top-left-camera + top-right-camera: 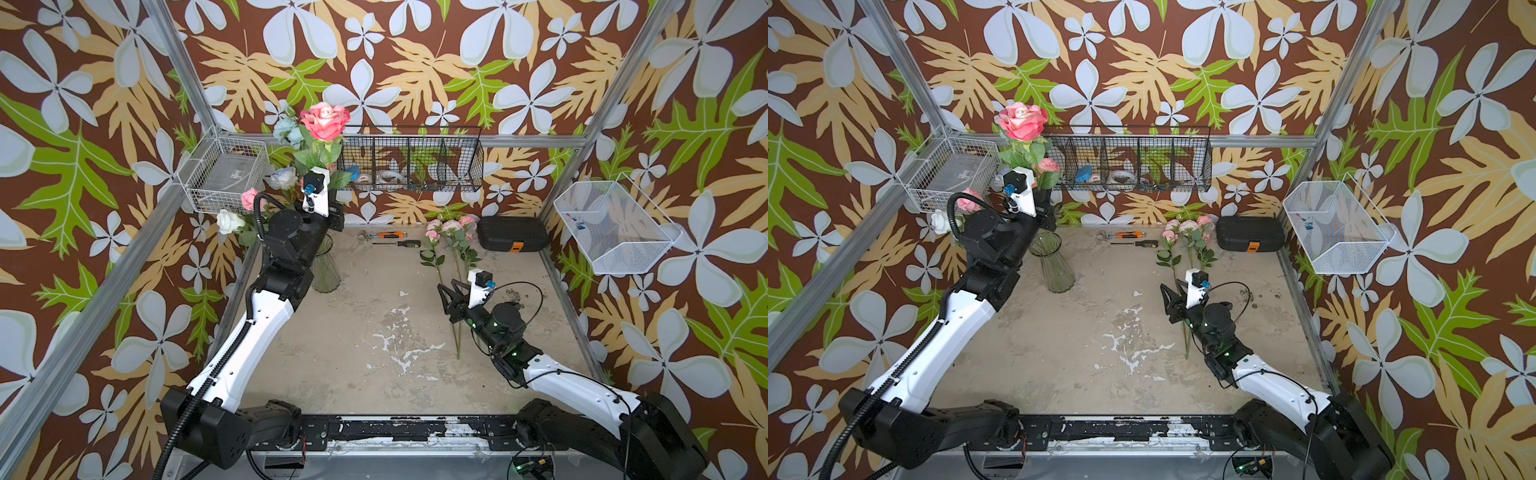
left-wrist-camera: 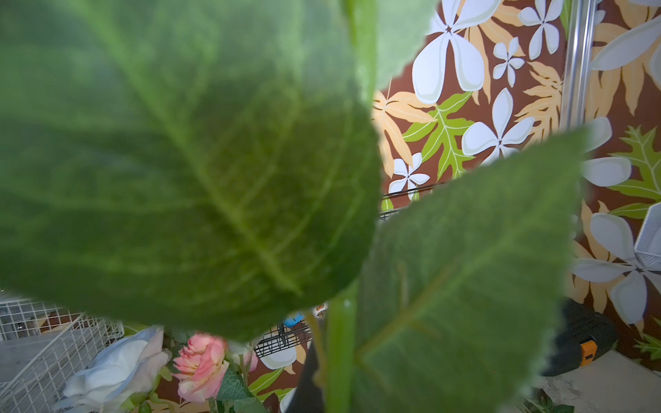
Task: Pick out pink flowers from the vase
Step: Place the flower at the center of the board.
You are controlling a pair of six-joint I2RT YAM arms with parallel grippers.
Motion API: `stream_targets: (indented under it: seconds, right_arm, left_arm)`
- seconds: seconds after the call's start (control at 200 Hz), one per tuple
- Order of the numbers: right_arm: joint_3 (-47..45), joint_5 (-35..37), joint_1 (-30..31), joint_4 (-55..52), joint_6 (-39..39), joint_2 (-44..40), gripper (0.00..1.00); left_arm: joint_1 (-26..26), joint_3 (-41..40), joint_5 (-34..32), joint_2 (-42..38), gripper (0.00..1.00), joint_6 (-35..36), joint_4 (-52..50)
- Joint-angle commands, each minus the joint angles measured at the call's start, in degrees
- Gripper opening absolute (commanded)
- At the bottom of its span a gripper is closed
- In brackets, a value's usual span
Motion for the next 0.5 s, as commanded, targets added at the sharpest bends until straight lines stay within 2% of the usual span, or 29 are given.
stream_targets:
  seconds: [0.0, 0.19, 0.33, 0.425, 0.495]
  right_arm:
    - [0.6, -0.6, 0.1, 1.6, -0.3, -0.1, 0.52]
    - [1.1, -0.7, 0.1, 1.2, -0.4, -0.4, 0.52]
    - [2.1, -1.3, 0.1, -0.1, -0.2, -1.1, 0.52]
    - [3.7, -2.4, 0.0, -2.6, -0.6, -3.5, 0.53]
    - [6.1, -5.3, 0.0, -5.6, -1.3, -5.4, 0.55]
  left_arm:
    - [0.0, 1.9, 4.5, -1.3, 0.0, -2.9, -0.3]
    - [0.0, 5.3, 7.7, -3.3, 0.0, -4.7, -2.2]
    - [0.1, 5.7, 12.9, -4.5, 0.0, -8.3, -2.8]
    - [0.1, 2.4, 17.7, -5.4, 0.0, -12.5, -1.3]
    - [0.0, -3.5, 22.5, -6.3, 0.0, -17.6, 4.1]
